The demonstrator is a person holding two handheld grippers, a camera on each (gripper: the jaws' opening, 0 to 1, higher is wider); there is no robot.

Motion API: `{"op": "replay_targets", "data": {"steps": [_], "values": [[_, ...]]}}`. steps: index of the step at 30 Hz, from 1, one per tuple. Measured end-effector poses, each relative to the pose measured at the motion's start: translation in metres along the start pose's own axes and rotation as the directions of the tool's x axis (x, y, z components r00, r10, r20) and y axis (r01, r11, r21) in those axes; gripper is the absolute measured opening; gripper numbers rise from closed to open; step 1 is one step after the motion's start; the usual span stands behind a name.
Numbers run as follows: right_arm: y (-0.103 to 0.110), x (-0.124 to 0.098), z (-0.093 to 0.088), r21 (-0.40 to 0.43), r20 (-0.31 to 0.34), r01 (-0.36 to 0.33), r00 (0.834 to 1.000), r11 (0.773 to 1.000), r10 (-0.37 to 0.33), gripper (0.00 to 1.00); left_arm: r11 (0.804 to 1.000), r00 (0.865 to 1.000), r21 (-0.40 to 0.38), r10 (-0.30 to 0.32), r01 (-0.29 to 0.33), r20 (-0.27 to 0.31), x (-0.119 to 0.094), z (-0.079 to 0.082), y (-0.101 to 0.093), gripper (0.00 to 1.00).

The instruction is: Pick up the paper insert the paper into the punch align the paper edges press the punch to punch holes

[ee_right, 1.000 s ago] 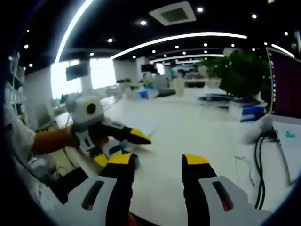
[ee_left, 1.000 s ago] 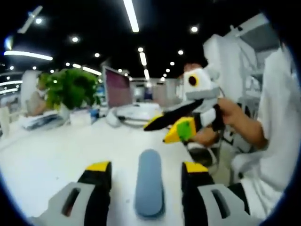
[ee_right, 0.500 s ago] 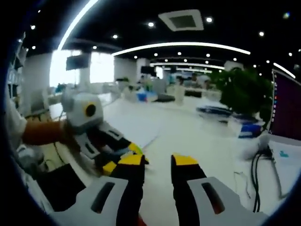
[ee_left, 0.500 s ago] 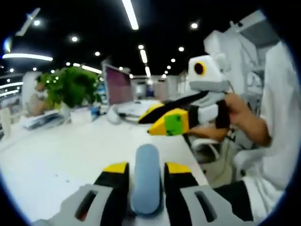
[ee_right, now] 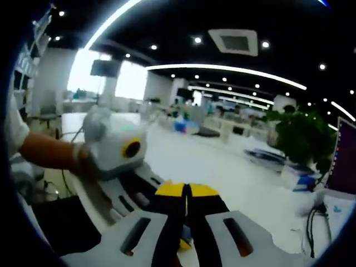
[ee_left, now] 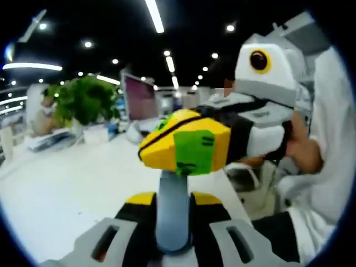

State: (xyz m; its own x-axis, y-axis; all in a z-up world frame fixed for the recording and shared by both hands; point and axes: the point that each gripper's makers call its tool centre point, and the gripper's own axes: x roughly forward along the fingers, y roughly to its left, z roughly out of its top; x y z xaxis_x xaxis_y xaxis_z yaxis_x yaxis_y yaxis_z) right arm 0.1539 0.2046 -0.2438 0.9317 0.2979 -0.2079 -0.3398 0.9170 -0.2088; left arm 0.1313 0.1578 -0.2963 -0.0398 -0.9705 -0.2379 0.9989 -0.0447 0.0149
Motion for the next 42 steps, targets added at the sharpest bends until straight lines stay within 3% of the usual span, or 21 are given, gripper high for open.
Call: {"op": "replay_targets", "data": {"steps": [1,2,3,7,9,10,11,12,14,18,19,27,29,33,34,35,36,37,38,39,42], "values": [[0.000,0.002,-0.007,-0.002,-0.027,0.007,1.000,1.000,-0.007,0.04,1.000,1.000,0.000,0.000,0.000,0.000,0.000,0.000,0.000,0.26],[0.001,0.004,0.000,-0.009,0.027,0.012,1.000,1.000,-0.011,0.04,1.000,1.000,-0.001,-0.001,0.001,0.000,0.000,0.000,-0.001,0.26],[0.001,0.001,-0.007,0.008,-0.005,0.018,1.000,1.000,-0.018,0.04,1.000,1.000,-0.003,-0.001,0.001,0.000,0.000,0.000,-0.001,0.26],[-0.002,0.002,-0.010,0.033,-0.018,0.044,0.999,0.998,-0.043,0.03,1.000,1.000,-0.003,-0.001,0.001,-0.001,0.000,-0.001,0.000,0.26],[-0.005,0.003,-0.022,0.084,-0.058,0.054,0.997,0.995,-0.050,0.02,1.000,1.000,-0.003,-0.001,0.001,-0.002,0.000,-0.001,0.001,0.26],[-0.006,0.004,-0.024,0.089,-0.044,0.050,0.998,0.995,-0.046,0.02,1.000,1.000,-0.003,-0.002,0.002,-0.001,0.000,0.000,0.001,0.26],[-0.007,0.004,-0.034,0.099,-0.079,0.056,0.996,0.993,-0.048,0.02,1.000,1.000,-0.002,-0.003,0.003,-0.002,0.000,0.000,0.001,0.26],[-0.004,0.005,-0.032,0.161,-0.041,0.052,0.998,0.986,-0.045,0.02,1.000,1.000,-0.002,-0.003,0.003,-0.004,0.000,-0.001,0.002,0.26],[-0.008,0.002,-0.035,0.164,-0.041,0.054,0.998,0.985,-0.048,0.02,1.000,1.000,-0.001,-0.003,0.003,-0.005,0.001,-0.001,0.002,0.26],[-0.011,0.001,-0.043,0.367,0.024,0.014,0.999,0.930,-0.025,0.01,1.000,1.000,0.004,0.001,0.000,-0.027,0.003,-0.005,0.003,0.26],[-0.011,0.002,-0.042,0.333,0.035,0.005,0.999,0.943,-0.018,0.01,1.000,1.000,0.007,-0.001,0.001,-0.025,0.003,-0.005,0.003,0.26],[-0.005,0.005,-0.037,0.329,0.026,0.010,0.999,0.944,-0.019,0.02,1.000,1.000,0.008,-0.004,0.004,-0.023,0.003,-0.006,0.002,0.26],[-0.004,0.004,-0.035,0.290,0.018,0.008,1.000,0.957,-0.014,0.03,1.000,1.000,0.006,-0.004,0.004,-0.020,0.003,-0.005,0.002,0.26],[0.002,0.000,-0.007,0.190,0.091,-0.013,0.996,0.982,-0.005,0.03,1.000,1.000,0.003,-0.005,0.005,-0.017,0.003,-0.005,0.003,0.26],[0.002,0.000,-0.007,0.202,0.074,-0.006,0.997,0.979,-0.009,0.03,1.000,1.000,0.003,-0.005,0.005,-0.017,0.003,-0.005,0.003,0.26],[0.003,0.001,-0.005,0.163,0.059,0.001,0.998,0.987,-0.011,0.03,1.000,1.000,0.004,-0.005,0.005,-0.017,0.003,-0.005,0.003,0.26],[0.005,0.003,0.003,0.136,0.096,-0.016,0.995,0.991,0.003,0.04,1.000,1.000,0.002,-0.005,0.005,-0.017,0.003,-0.005,0.002,0.26],[0.009,0.003,0.008,0.134,0.117,-0.044,0.993,0.990,0.029,0.04,1.000,1.000,-0.001,-0.006,0.006,-0.015,0.003,-0.005,0.002,0.27],[0.010,0.005,0.004,0.162,0.075,-0.049,0.997,0.986,0.037,0.04,1.000,1.000,-0.002,-0.008,0.008,-0.015,0.002,-0.005,0.002,0.27],[0.012,0.005,0.004,0.154,0.072,-0.067,0.996,0.986,0.056,0.04,1.000,1.000,0.000,-0.008,0.008,-0.015,0.003,-0.005,0.002,0.27],[0.003,-0.002,0.017,0.165,0.152,-0.083,0.987,0.983,0.057,0.08,1.000,1.000,0.002,-0.006,0.006,-0.015,0.002,-0.004,0.003,0.28]]}}
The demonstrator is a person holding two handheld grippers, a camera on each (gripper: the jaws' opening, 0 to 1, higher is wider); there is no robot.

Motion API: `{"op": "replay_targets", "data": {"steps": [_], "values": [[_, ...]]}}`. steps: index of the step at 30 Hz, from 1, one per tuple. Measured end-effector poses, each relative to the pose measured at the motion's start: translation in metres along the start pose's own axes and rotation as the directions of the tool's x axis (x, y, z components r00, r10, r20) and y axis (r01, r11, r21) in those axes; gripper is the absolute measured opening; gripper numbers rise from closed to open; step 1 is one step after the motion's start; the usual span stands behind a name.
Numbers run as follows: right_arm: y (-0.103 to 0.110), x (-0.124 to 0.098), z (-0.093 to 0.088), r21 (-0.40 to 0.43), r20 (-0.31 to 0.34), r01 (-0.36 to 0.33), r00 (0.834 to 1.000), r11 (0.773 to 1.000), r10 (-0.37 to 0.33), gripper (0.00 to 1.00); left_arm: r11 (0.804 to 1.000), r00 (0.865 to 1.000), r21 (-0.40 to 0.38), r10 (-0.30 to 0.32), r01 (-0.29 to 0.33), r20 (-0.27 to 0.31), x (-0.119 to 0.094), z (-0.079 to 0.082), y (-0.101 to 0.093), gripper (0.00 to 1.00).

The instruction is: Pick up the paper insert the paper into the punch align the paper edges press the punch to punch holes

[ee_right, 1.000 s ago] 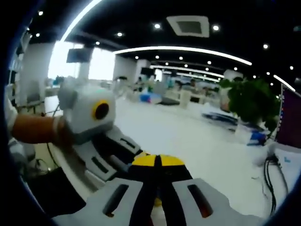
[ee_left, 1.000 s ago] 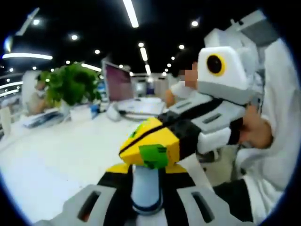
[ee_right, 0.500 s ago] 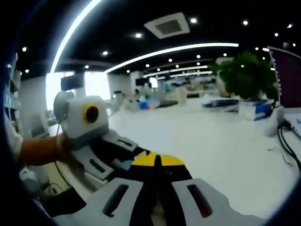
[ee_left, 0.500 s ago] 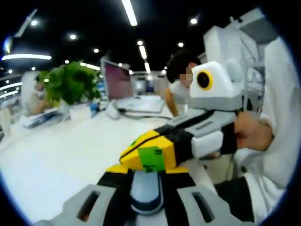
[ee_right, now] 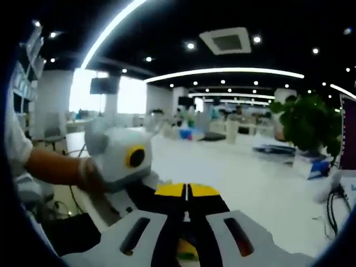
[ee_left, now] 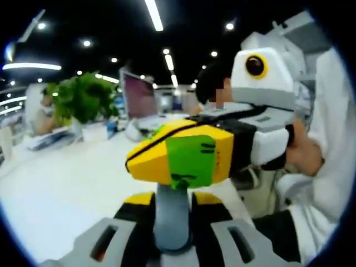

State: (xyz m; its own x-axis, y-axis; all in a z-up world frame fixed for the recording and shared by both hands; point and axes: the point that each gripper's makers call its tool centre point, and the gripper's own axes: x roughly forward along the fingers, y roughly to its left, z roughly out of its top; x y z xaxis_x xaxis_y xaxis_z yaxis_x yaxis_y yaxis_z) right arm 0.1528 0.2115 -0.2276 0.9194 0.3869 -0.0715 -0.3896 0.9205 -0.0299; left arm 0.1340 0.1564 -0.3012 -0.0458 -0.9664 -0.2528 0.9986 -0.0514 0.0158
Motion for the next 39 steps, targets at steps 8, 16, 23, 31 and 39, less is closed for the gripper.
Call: {"op": "replay_targets", "data": {"steps": [8,16,23,31,39], "values": [[-0.025,-0.037,0.014,0.158,0.082,-0.012,0.997,0.987,-0.001,0.29,1.000,1.000,-0.008,0.005,-0.004,0.026,-0.001,0.006,0.006,0.51],[-0.029,-0.063,0.017,0.253,0.110,-0.042,0.994,0.966,0.014,0.48,0.999,0.994,-0.017,0.038,-0.036,0.103,-0.017,0.036,0.018,0.64],[-0.023,-0.071,0.023,0.300,0.184,-0.134,0.980,0.944,0.080,0.57,0.995,0.977,-0.065,0.085,-0.073,0.194,-0.088,0.059,0.038,0.66],[-0.011,-0.071,0.031,0.398,0.308,-0.261,0.941,0.879,0.140,0.56,0.979,0.985,-0.141,0.156,-0.144,0.076,-0.149,-0.007,0.068,0.64],[-0.013,-0.066,0.016,0.302,0.216,-0.322,0.940,0.897,0.264,0.47,0.979,0.985,-0.110,0.172,-0.172,-0.006,-0.147,-0.036,0.072,0.64]]}}
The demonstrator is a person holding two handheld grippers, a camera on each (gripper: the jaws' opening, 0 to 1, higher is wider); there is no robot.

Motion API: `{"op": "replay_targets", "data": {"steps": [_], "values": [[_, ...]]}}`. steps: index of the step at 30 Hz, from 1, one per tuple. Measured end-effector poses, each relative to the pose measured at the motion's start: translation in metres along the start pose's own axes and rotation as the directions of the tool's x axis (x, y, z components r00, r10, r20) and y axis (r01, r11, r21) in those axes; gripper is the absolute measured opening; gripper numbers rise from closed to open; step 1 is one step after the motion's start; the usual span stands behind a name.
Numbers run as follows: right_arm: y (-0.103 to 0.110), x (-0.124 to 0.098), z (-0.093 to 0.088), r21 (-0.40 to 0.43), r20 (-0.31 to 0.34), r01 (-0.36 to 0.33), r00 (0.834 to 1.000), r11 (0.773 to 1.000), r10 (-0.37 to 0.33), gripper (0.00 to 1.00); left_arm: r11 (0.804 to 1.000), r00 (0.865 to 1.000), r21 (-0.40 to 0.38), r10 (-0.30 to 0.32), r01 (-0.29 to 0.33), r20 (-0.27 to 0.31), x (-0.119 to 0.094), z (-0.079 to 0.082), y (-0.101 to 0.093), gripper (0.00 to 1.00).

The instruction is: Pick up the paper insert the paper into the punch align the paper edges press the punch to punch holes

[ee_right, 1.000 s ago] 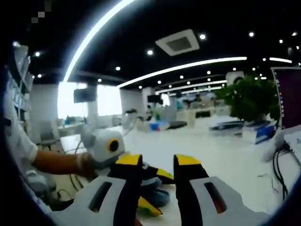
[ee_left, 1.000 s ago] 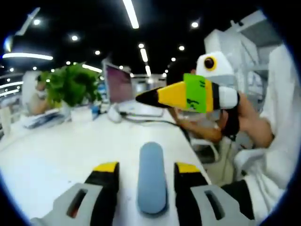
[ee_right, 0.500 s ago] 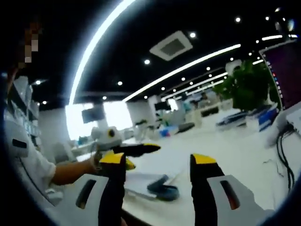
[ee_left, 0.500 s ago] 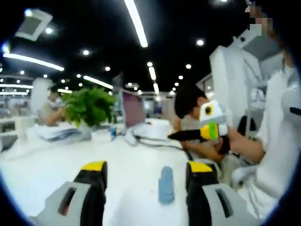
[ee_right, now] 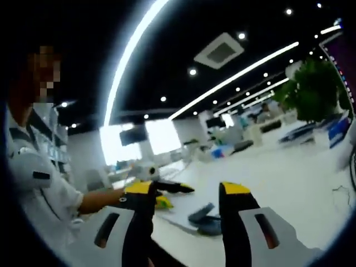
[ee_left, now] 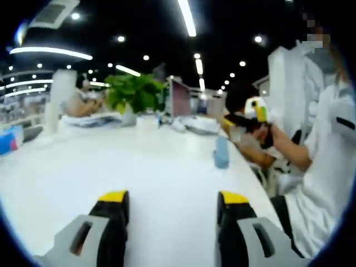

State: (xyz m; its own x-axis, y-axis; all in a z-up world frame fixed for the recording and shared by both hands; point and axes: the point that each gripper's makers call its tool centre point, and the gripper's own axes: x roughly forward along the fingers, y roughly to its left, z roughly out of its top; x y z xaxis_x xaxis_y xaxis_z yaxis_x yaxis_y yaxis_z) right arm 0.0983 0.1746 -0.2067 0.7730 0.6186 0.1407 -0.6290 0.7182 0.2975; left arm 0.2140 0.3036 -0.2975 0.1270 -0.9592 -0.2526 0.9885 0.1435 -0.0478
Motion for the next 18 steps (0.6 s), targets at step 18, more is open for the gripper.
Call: {"op": "replay_targets", "data": {"steps": [18], "values": [[-0.033,0.020,-0.092,-0.170,-0.543,-0.436,0.790,0.884,0.285,0.35,0.999,0.999,0.046,0.019,-0.017,-0.027,0.000,-0.007,0.003,0.63]]}}
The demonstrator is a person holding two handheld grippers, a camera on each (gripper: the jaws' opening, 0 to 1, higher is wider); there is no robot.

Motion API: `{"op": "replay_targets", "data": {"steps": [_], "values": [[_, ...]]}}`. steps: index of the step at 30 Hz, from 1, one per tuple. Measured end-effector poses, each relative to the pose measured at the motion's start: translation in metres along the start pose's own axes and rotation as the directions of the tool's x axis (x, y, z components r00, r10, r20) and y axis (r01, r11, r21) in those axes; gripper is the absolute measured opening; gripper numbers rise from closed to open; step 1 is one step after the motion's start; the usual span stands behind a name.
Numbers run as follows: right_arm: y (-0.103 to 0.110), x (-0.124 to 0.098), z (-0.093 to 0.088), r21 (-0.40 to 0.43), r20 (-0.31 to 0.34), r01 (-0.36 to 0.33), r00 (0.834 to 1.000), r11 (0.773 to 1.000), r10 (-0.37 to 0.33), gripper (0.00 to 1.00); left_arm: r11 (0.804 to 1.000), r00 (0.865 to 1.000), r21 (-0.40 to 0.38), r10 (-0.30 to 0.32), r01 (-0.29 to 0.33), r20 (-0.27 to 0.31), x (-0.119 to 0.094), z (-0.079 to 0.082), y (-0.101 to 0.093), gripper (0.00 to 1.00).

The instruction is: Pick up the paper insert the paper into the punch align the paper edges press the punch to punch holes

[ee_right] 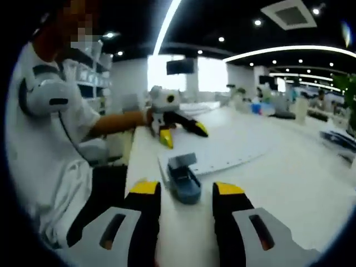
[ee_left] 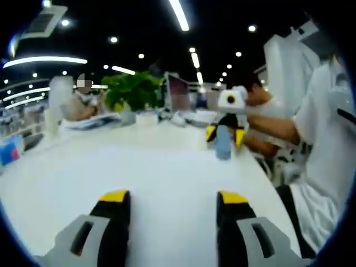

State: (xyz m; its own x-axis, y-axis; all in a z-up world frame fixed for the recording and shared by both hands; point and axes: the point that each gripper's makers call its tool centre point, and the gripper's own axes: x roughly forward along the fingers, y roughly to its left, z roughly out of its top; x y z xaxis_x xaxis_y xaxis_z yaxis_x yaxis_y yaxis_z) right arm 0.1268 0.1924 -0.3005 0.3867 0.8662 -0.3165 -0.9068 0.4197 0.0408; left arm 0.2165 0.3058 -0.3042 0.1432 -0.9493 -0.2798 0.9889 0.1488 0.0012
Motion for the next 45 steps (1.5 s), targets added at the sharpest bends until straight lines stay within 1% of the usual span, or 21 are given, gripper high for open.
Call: {"op": "replay_targets", "data": {"steps": [1,2,4,7,9,16,23,31,36,45], "values": [[0.001,0.001,-0.001,0.003,0.000,-0.032,0.999,0.999,0.032,0.30,1.000,1.000,0.000,0.000,0.000,0.000,0.000,0.000,0.000,0.63],[0.002,0.001,-0.002,0.005,0.004,-0.048,0.999,0.999,0.048,0.26,1.000,1.000,0.000,0.000,0.000,0.000,-0.001,0.000,0.000,0.63],[0.001,-0.001,-0.002,0.011,0.018,-0.066,0.998,0.998,0.066,0.23,1.000,1.000,0.000,0.000,0.000,0.000,-0.001,0.000,0.000,0.63],[0.003,-0.002,-0.002,0.026,0.028,-0.083,0.996,0.996,0.082,0.23,1.000,1.000,0.000,0.000,0.000,0.000,-0.002,0.000,0.000,0.63],[0.007,-0.004,-0.003,-0.014,0.032,-0.106,0.994,0.994,0.106,0.22,1.000,1.000,0.000,0.000,0.000,-0.001,-0.002,-0.001,0.001,0.63],[0.015,-0.006,-0.003,-0.060,0.030,-0.152,0.988,0.987,0.154,0.22,1.000,1.000,-0.001,0.000,0.000,-0.002,-0.002,-0.001,0.001,0.63],[0.015,-0.004,-0.002,-0.072,0.028,-0.167,0.985,0.983,0.169,0.22,1.000,1.000,-0.001,0.002,-0.002,-0.002,-0.003,0.000,0.000,0.63],[0.022,-0.005,-0.002,-0.092,0.020,-0.185,0.982,0.978,0.188,0.22,1.000,1.000,0.000,0.002,-0.002,-0.002,-0.001,-0.001,-0.003,0.63],[0.020,-0.005,-0.003,-0.079,0.024,-0.179,0.983,0.981,0.181,0.22,1.000,1.000,0.000,0.001,-0.001,-0.002,0.000,-0.001,-0.005,0.63],[0.010,-0.002,-0.001,-0.067,0.029,-0.125,0.991,0.990,0.127,0.22,1.000,1.000,0.000,0.002,-0.002,-0.002,0.001,-0.001,-0.007,0.62]]}}
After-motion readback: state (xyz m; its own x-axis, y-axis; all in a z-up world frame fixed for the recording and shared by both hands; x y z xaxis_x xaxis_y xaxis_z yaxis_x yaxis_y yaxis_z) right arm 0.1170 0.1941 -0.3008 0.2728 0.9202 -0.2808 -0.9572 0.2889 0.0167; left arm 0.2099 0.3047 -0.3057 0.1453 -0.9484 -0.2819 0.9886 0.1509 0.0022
